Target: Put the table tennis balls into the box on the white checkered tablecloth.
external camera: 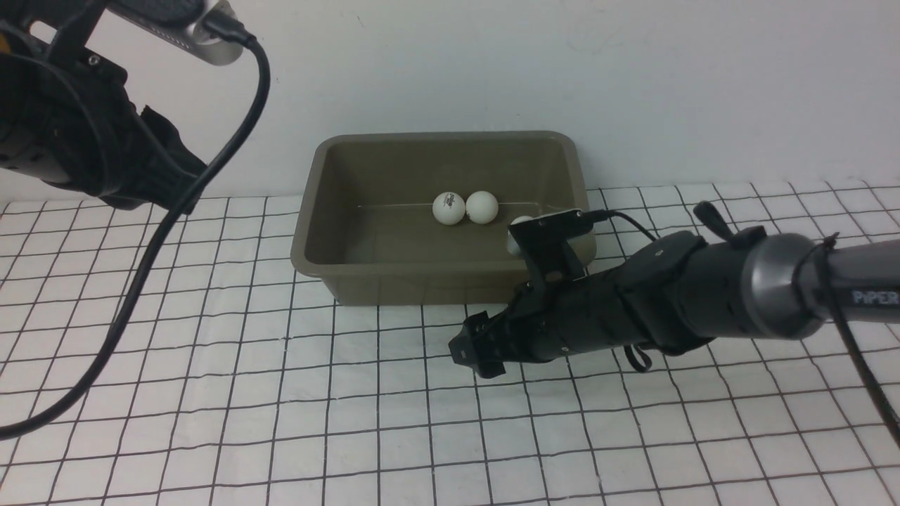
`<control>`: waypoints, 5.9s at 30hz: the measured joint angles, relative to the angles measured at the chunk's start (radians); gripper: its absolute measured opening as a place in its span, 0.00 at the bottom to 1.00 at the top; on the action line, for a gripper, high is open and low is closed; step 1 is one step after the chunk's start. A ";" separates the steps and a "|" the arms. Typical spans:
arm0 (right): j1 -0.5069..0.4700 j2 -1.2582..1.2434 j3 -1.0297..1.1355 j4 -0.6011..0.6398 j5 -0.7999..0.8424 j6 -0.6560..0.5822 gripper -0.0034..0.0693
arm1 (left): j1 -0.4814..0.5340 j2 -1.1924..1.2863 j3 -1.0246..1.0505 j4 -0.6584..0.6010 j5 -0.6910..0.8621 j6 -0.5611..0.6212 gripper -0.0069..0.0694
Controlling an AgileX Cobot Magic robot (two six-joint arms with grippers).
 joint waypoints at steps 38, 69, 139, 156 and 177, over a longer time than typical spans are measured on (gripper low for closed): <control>-0.044 0.139 -0.277 -0.196 -0.280 -0.033 0.67 | 0.000 0.000 0.000 -0.042 0.048 0.000 0.32; -0.393 -0.644 -0.278 -0.457 0.083 0.234 0.74 | 0.000 0.000 0.000 -0.098 -0.058 0.000 0.32; -0.506 -1.276 0.626 -0.755 0.014 0.549 0.74 | 0.000 0.000 0.000 -0.219 -0.067 0.053 0.32; -0.506 -1.277 0.710 -0.734 -0.009 0.544 0.72 | 0.000 0.000 0.000 -0.221 -0.067 0.053 0.32; -0.506 -1.277 0.718 -0.726 -0.045 0.544 0.72 | 0.000 0.001 0.000 -0.425 -0.160 0.125 0.32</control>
